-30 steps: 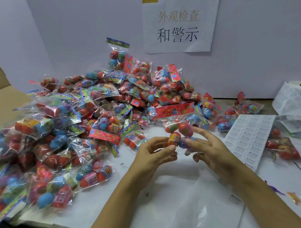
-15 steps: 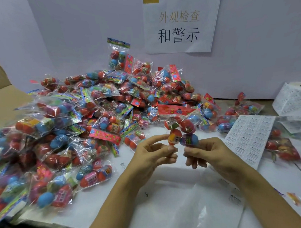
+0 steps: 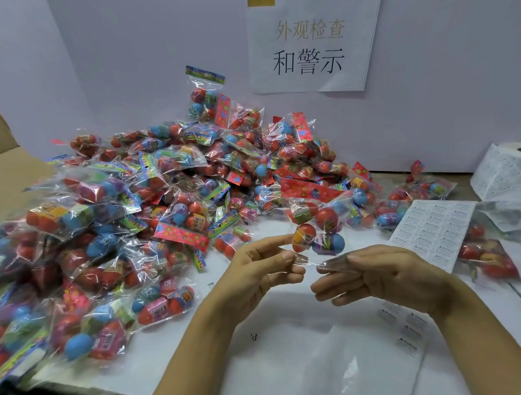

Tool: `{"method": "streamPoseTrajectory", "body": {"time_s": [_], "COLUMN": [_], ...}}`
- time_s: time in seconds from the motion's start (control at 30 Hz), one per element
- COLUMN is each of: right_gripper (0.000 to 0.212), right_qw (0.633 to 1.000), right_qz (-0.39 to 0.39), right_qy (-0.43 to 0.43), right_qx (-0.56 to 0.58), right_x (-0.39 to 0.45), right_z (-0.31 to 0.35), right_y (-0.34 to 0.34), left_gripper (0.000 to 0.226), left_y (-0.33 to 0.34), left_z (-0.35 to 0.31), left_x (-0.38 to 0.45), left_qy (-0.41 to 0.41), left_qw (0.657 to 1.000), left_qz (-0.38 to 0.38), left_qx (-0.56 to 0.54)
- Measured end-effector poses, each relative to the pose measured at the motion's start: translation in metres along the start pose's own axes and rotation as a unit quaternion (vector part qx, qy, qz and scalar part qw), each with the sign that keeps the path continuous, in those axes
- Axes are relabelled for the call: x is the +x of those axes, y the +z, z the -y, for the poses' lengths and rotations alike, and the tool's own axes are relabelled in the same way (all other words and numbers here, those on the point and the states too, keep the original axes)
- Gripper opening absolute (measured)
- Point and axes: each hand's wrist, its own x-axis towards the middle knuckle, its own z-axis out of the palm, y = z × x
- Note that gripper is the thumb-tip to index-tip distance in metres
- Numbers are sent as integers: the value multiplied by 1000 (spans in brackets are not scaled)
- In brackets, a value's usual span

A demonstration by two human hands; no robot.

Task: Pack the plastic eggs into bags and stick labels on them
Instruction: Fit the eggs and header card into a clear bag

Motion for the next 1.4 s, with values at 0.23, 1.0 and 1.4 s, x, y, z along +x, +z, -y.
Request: {"method": "streamPoseTrajectory", "body": {"time_s": [0.23,1.0,1.4], "right_gripper": [42,40,17], "right_qw": [991,911,914], "right_qz": [-129,-363,-372], "right_qy": [-10,-123,-114], "right_qx": [-44,-156,-116], "right_x": [17,33,41], "right_z": [-11,-20,-28], "right_y": [9,38,35], "left_gripper": [28,20,10], "left_y": [3,16,14], "left_z": [10,8,13], "left_x": [5,1,3], "left_qy": [46,21,25], "left_qw": [979,992,986], "left_qz": [-122,-80,-113], "left_qx": [159,93,119]}}
